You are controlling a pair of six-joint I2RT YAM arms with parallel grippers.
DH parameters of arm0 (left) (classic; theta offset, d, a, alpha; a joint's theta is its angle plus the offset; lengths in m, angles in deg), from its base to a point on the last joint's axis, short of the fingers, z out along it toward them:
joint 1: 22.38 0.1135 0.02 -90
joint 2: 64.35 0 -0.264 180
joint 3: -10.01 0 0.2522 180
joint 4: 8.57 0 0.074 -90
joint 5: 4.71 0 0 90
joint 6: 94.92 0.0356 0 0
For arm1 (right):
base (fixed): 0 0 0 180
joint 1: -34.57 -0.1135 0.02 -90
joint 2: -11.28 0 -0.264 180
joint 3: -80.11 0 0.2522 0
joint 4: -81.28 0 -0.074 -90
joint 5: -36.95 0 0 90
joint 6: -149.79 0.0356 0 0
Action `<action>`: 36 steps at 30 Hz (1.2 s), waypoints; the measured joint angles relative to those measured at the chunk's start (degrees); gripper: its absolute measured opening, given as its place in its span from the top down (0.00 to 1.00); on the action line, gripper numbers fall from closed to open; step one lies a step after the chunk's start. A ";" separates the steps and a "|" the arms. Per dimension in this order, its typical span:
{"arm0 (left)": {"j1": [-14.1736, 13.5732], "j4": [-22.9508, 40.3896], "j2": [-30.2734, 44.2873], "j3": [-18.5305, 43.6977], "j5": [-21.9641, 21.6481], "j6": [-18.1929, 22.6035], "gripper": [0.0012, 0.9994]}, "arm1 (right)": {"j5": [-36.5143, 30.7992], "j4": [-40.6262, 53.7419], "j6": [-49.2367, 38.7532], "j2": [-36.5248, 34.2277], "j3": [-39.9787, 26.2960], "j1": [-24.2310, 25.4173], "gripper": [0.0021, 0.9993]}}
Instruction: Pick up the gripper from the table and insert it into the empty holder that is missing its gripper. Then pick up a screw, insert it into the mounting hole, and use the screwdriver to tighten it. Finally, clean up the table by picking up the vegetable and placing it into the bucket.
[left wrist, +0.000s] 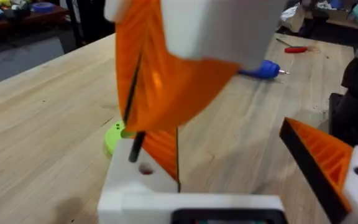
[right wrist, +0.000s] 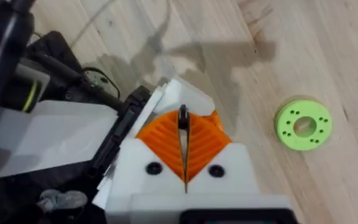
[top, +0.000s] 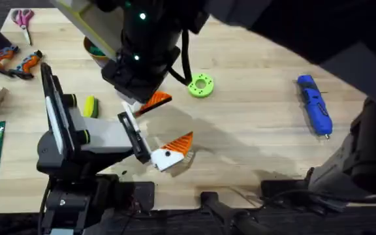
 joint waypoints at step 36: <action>0.00 0.01 0.00 0.00 0.11 0.02 0.01 | -0.31 2.08 0.00 -0.01 -0.79 0.00 1.00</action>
